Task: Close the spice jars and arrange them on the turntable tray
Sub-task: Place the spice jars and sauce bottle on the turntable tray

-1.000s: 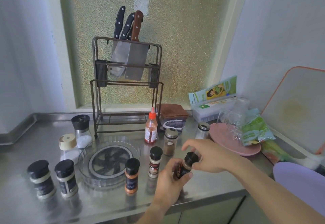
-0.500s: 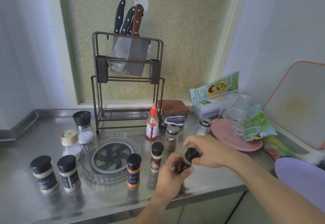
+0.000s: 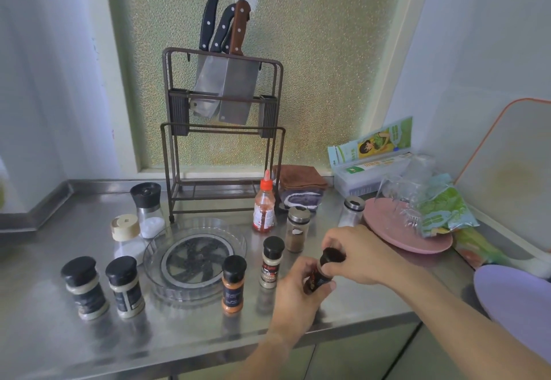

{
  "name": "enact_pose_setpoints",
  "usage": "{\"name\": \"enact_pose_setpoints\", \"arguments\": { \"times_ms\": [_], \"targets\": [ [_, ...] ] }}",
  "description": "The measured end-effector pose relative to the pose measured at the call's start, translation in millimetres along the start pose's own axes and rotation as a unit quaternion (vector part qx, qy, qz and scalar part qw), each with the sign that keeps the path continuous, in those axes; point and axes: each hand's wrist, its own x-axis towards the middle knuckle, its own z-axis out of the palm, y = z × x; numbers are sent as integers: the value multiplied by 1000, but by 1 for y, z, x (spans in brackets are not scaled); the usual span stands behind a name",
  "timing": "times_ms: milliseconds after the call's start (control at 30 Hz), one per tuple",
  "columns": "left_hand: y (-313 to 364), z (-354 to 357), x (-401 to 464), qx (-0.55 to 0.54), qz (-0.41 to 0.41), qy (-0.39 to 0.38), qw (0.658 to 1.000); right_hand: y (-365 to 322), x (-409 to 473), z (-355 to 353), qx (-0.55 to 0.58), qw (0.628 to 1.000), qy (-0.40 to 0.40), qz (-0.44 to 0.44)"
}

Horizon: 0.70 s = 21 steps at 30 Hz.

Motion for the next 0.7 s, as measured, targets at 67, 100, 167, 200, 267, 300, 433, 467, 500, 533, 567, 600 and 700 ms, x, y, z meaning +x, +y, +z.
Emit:
{"name": "enact_pose_setpoints", "arguments": {
  "times_ms": [67,100,167,200,267,300,433,467,500,533,567,600,700],
  "targets": [
    [-1,1,-1,30,1,11,999,-4,-2,7,-22,999,33,9],
    [0,1,-1,42,-2,18,999,-7,-3,10,-31,998,44,13],
    [1,1,-1,61,-8,25,998,-12,-4,16,-41,997,66,20],
    [1,2,-1,74,-12,24,997,-14,-4,19,-45,996,78,21],
    [9,2,-3,102,-20,19,994,-19,-4,21,-55,994,87,28],
    [15,0,-4,112,-30,18,993,-23,-3,22,-59,994,87,32],
    [36,-4,-13,132,-65,1,989,-33,-3,21,-77,994,65,52],
    [39,-6,-18,141,-67,0,988,-36,-4,21,-80,993,62,54],
    [43,-8,-24,157,-71,-3,985,-39,-5,21,-79,994,58,57],
    [46,-11,-30,171,-75,-10,982,-41,-6,20,-78,994,54,61],
    [53,-16,-36,189,-75,-15,979,-43,-8,20,-78,994,48,67],
    [60,-21,-42,215,-65,-14,974,-44,-10,19,-79,993,41,73],
    [90,-51,-60,247,-22,-5,969,-51,-19,14,-73,993,20,88]
  ]
}}
